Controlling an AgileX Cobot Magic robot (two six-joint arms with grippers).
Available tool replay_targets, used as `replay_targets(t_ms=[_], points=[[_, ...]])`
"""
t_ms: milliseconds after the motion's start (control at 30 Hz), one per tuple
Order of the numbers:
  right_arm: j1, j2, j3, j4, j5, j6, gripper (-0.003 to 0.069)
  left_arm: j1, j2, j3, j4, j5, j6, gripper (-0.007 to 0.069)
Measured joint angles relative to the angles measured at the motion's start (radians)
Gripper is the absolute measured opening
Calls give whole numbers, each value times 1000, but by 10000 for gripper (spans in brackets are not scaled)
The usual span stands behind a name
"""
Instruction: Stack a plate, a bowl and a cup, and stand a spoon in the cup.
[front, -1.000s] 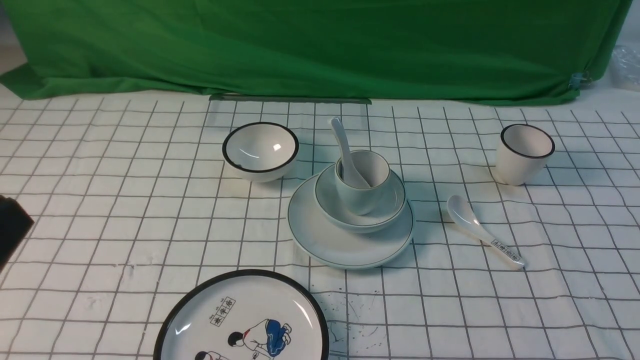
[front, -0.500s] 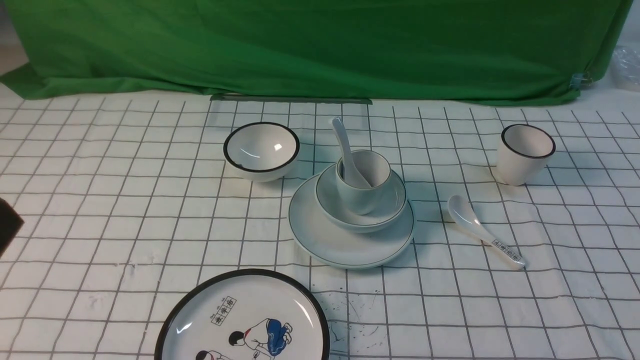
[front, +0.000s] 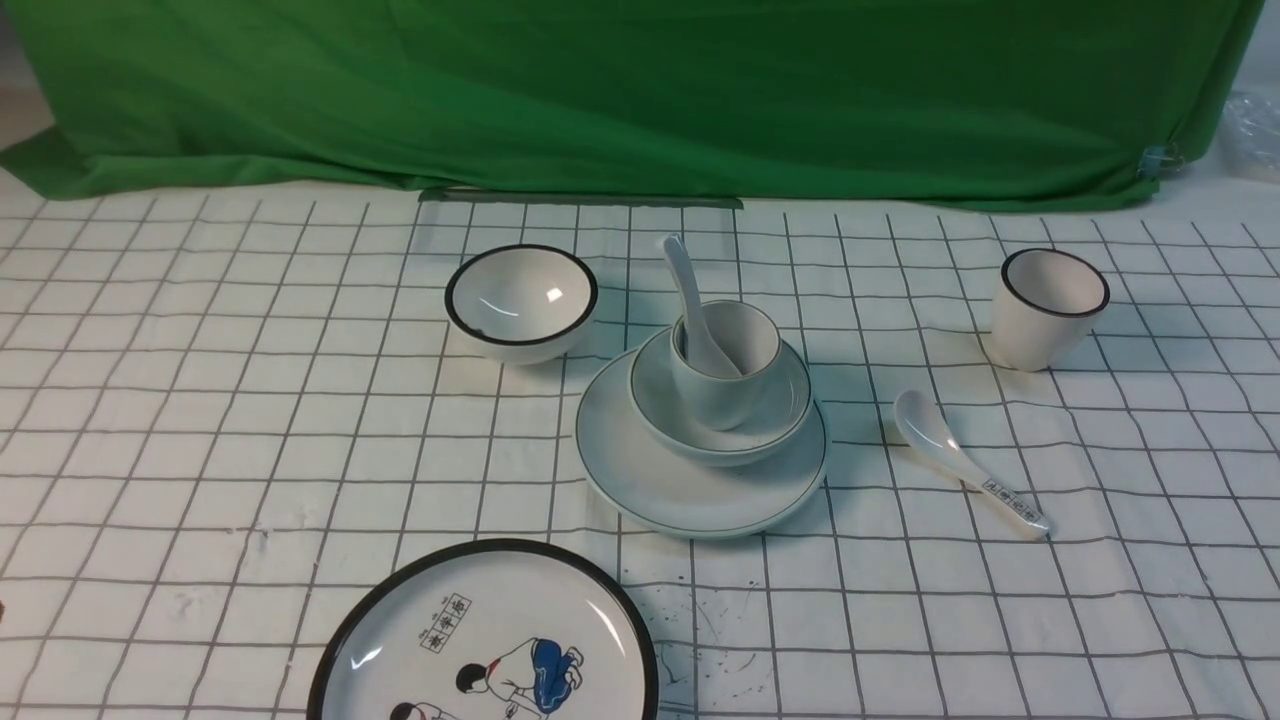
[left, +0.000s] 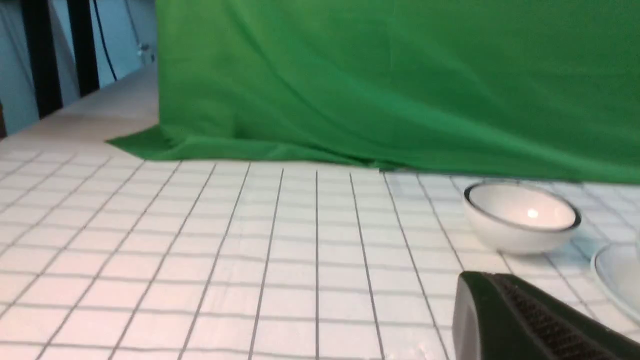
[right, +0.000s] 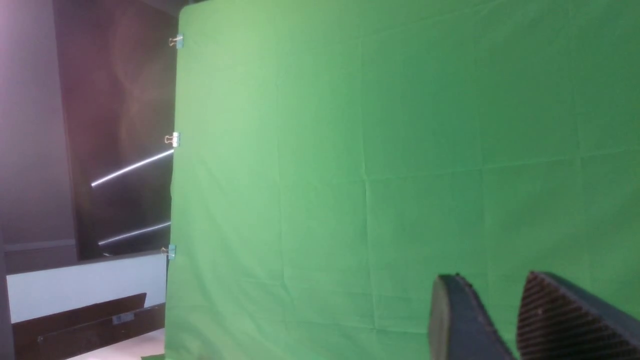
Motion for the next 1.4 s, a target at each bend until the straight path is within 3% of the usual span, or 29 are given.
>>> replay_targets(t_ms=[167,933,1033,1267,1400], points=[[0,0,0,0,0,0,235,-10,0,3,7,68,2,1],[0,0,0,0,2,-2,237,-10,-1,3,31,71,30,1],[0,0,0,0,43,-2,237,-10,-1,3,32,71,32,1],[-4,-4,10,0,372,-2,237,-10,-1,3,32,71,32,1],[-93,-10,62,0,443,-32,237,-10,-1,3,32,71,32,1]])
